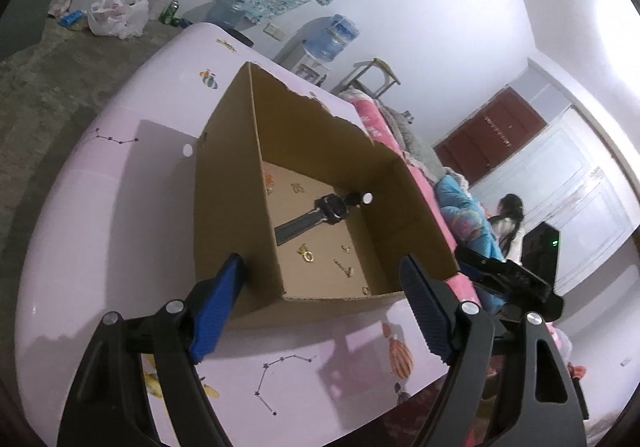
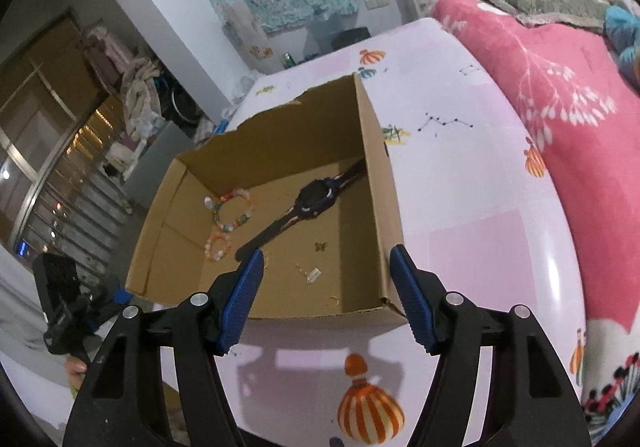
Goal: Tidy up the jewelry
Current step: 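Withdraw both open tools from the box back over the table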
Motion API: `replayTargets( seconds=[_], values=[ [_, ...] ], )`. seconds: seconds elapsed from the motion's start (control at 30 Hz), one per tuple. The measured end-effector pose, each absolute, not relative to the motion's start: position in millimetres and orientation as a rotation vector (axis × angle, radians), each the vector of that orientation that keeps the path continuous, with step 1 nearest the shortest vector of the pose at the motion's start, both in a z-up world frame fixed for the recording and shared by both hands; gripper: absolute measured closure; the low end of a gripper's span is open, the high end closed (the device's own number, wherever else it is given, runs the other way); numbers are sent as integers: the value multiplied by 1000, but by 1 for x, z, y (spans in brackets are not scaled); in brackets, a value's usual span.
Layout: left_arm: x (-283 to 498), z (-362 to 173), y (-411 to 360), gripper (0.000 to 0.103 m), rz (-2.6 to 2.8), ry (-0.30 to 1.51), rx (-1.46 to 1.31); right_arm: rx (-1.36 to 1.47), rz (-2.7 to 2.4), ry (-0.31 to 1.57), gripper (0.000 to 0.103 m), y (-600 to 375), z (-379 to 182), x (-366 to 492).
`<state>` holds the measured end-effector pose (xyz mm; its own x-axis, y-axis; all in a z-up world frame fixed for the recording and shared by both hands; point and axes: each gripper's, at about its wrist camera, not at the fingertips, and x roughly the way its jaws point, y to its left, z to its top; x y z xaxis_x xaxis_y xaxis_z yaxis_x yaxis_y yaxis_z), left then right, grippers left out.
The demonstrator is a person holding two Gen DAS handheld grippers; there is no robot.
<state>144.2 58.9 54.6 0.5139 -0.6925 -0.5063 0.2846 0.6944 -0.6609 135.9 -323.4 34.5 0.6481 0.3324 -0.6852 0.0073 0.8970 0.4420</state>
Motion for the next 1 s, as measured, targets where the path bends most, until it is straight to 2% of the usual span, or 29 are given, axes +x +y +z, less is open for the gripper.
replayTargets(
  seconds=[0.23,0.47,1.0],
  values=[
    [154,45,57,26,-577,881,-583,489,190,884,40,-327,26,150],
    [137,49,65,26,-549,897,-571,589,217,888,40,-327,22,124],
    [101,52,64,26,-530,885,-545,588,192,867,40,-321,24,81]
  ],
)
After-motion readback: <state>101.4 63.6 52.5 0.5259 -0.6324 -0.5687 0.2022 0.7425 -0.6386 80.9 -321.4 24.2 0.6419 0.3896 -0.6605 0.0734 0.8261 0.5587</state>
